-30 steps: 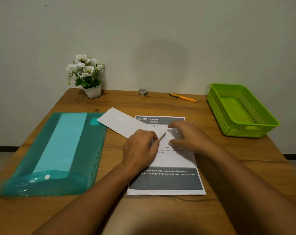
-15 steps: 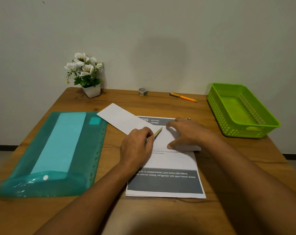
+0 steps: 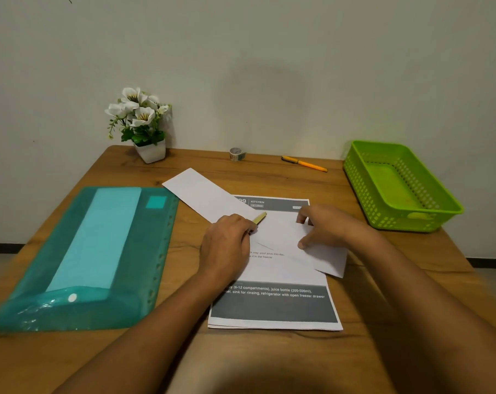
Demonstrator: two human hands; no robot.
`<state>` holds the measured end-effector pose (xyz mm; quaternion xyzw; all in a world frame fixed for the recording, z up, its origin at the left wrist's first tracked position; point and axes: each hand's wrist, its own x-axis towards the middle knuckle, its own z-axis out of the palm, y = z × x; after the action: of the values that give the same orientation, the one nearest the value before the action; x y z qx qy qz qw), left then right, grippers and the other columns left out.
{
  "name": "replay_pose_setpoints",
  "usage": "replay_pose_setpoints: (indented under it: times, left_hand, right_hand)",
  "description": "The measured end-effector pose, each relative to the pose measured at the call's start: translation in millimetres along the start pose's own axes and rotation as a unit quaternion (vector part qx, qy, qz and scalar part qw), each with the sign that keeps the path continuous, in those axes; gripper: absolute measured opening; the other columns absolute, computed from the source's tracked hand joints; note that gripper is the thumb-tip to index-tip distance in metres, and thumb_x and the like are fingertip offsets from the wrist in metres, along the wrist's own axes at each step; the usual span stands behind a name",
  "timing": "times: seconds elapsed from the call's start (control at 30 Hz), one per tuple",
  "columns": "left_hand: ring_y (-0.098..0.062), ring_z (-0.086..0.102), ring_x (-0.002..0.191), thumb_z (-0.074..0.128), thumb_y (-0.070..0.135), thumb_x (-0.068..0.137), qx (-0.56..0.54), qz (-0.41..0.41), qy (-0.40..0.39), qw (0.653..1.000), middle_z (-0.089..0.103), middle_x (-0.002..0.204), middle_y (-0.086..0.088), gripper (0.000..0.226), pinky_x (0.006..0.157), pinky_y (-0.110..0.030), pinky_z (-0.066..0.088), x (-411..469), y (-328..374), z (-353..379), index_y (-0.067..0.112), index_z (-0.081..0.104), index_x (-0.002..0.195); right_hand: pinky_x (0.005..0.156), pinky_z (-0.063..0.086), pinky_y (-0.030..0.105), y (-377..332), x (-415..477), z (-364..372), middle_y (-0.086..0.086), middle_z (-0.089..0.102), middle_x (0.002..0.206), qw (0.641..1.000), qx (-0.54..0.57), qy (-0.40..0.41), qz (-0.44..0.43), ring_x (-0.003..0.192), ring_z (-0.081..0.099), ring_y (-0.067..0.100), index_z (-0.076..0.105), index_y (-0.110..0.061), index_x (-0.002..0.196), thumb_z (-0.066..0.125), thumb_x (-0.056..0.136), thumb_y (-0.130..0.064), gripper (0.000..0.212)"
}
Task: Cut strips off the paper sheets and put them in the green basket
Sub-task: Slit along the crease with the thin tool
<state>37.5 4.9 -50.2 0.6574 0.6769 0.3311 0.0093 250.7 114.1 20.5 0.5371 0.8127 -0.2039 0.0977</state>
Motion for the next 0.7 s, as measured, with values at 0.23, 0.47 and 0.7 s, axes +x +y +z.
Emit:
replay_pose_setpoints:
  times: [0.23,0.47,0.7]
  left_hand:
    - [-0.015,0.063,0.1,0.062,0.012,0.094,0.013,0.009,-0.018,1.0,0.075,0.108,0.006,0.025,0.08,-0.032,0.05,1.5,5.0,-3.6,0.022,0.078,0.109]
    - [-0.02,0.066,0.106,0.063,0.01,0.094,-0.018,0.011,-0.028,0.999,0.076,0.115,0.003,0.029,0.085,-0.035,0.053,0.9,4.2,-4.2,0.018,0.076,0.119]
    - [-0.02,0.061,0.118,0.061,0.01,0.096,-0.049,0.009,-0.063,0.997,0.071,0.128,0.001,0.038,0.097,-0.036,0.05,2.7,3.5,-6.4,0.018,0.068,0.132]
  right_hand:
    - [0.079,0.051,0.032,-19.4,0.7,9.7,-0.008,0.058,0.106,0.989,0.144,-0.003,-0.039,0.098,0.059,0.016,0.056,-0.033,0.124,0.086,0.081,-0.026,0.053]
    - [0.07,0.049,0.034,2.9,-5.6,12.3,0.007,0.068,0.1,0.966,0.247,0.048,-0.055,0.082,0.062,0.016,0.066,-0.029,0.113,0.07,0.089,-0.007,0.033]
    - [0.065,0.042,0.034,19.1,-14.8,6.9,-0.001,0.056,0.08,0.942,0.289,0.167,-0.048,0.07,0.053,0.014,0.069,-0.025,0.12,0.066,0.09,-0.005,0.037]
